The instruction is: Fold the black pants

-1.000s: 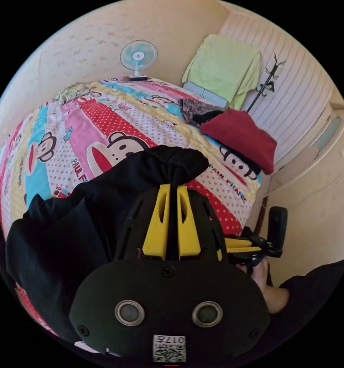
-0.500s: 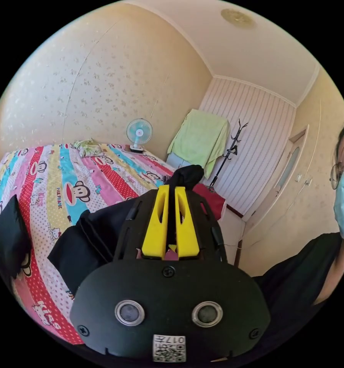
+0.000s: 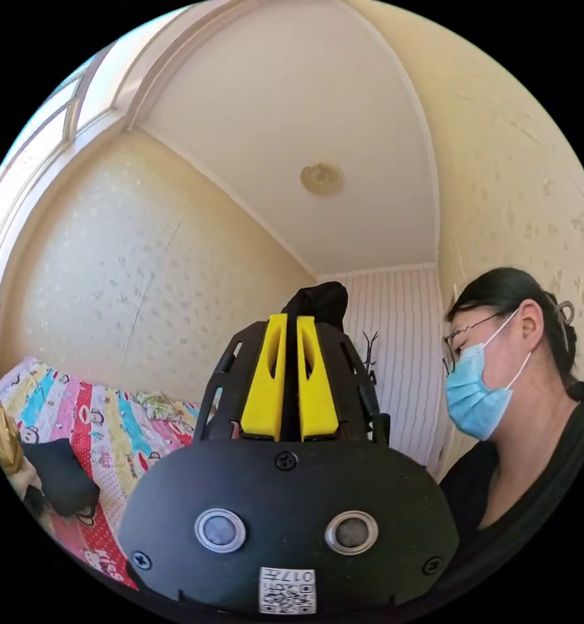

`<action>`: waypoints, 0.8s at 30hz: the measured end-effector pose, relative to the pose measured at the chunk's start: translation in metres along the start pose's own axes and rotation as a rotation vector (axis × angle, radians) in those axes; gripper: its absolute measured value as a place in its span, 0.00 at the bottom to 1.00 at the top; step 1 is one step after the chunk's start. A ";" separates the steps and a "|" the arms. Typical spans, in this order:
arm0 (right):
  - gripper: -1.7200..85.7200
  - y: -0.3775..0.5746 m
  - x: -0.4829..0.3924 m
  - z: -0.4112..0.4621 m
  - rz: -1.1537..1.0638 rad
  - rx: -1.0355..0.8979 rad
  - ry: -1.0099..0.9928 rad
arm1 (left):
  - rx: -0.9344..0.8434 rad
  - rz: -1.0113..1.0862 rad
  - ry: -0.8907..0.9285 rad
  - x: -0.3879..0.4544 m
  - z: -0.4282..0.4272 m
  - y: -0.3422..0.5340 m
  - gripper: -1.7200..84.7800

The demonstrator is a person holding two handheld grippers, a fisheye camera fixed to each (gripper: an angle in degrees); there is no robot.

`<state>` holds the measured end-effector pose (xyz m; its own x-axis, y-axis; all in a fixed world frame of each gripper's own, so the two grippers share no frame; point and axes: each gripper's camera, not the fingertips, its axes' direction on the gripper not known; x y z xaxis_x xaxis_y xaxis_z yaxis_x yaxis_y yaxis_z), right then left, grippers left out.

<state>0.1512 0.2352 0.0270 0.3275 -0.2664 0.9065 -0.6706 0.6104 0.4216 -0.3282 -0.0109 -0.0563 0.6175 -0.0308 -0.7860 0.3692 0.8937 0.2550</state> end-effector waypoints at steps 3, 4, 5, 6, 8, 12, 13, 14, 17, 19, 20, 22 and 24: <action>0.07 -0.059 -0.021 0.003 -0.110 0.054 0.027 | 0.021 -0.066 -0.017 -0.017 0.007 -0.029 0.03; 0.07 -0.081 -0.022 0.012 -0.133 0.041 0.049 | 0.021 -0.080 -0.007 -0.023 0.011 -0.034 0.03; 0.07 -0.092 -0.020 0.018 -0.136 0.027 0.058 | 0.018 -0.094 -0.004 -0.036 0.024 -0.044 0.03; 0.07 -0.113 -0.013 0.032 -0.138 -0.001 0.060 | 0.013 -0.112 -0.026 -0.052 0.039 -0.052 0.03; 0.07 -0.142 0.008 0.059 -0.118 -0.042 0.066 | -0.013 -0.129 -0.074 -0.081 0.072 -0.063 0.04; 0.07 -0.208 0.108 0.154 0.087 -0.148 0.104 | -0.182 -0.078 -0.268 -0.178 0.198 -0.079 0.05; 0.08 -0.222 0.151 0.192 0.202 -0.209 0.151 | -0.231 -0.085 -0.288 -0.197 0.220 -0.076 0.05; 0.08 -0.225 0.173 0.210 0.260 -0.242 0.171 | -0.338 -0.130 -0.323 -0.239 0.258 -0.064 0.06; 0.10 -0.194 0.262 0.282 0.425 -0.445 0.308 | -0.628 -0.305 -0.438 -0.325 0.301 0.004 0.09; 0.12 -0.131 0.307 0.305 0.541 -0.536 0.375 | -0.693 -0.288 -0.437 -0.348 0.295 0.054 0.09; 0.12 -0.113 0.314 0.309 0.541 -0.551 0.334 | -0.734 -0.273 -0.451 -0.357 0.285 0.092 0.09; 0.14 -0.033 0.333 0.323 0.538 -0.676 0.215 | -0.857 -0.255 -0.458 -0.367 0.268 0.156 0.09; 0.14 0.030 0.335 0.323 0.549 -0.765 0.189 | -1.047 -0.241 -0.404 -0.365 0.241 0.242 0.10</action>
<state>0.0255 -0.0766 0.3501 0.2439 0.2856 0.9268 -0.1682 0.9536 -0.2496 -0.2969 0.1082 0.4283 0.8571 -0.2236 -0.4641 -0.1340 0.7731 -0.6200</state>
